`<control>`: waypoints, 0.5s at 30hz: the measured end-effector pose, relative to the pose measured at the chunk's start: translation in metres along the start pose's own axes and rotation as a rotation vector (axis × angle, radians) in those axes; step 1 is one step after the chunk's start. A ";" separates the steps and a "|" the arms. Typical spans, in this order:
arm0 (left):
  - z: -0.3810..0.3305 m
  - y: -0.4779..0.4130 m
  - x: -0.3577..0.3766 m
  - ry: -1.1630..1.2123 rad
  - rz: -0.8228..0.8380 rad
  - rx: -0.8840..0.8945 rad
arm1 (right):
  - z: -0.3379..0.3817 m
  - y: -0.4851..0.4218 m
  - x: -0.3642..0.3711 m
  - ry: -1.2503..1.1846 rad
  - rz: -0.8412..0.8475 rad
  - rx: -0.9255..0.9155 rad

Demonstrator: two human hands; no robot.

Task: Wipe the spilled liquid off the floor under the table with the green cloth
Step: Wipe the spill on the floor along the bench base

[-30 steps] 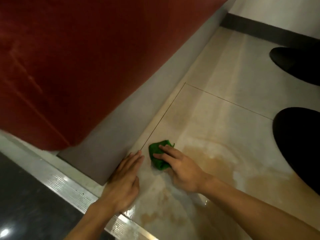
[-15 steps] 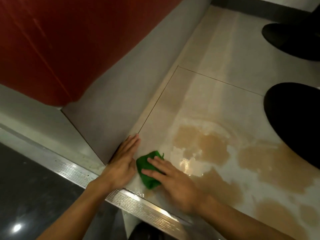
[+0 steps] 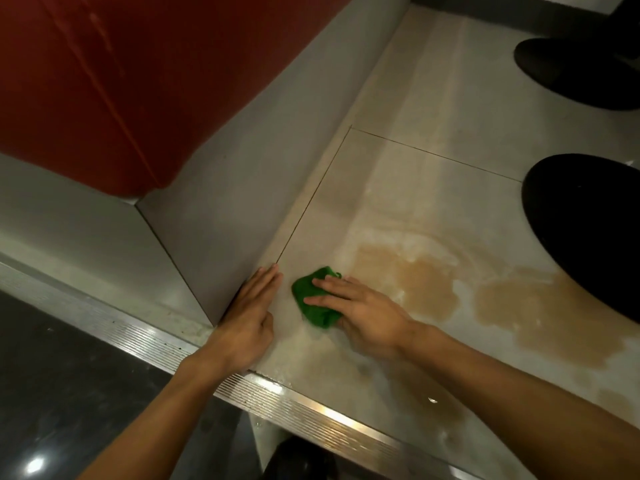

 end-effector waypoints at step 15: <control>0.001 0.001 0.001 -0.029 0.006 0.008 | 0.031 0.037 0.012 -0.039 0.174 -0.319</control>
Point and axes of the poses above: each hand's wrist, its own y-axis away from the middle knuckle, its own x-axis out of the palm, z = x × y, the point moved 7 cm from there along -y, towards the middle knuckle, and after that the axes turned 1 degree about z, right-handed, at the moved point
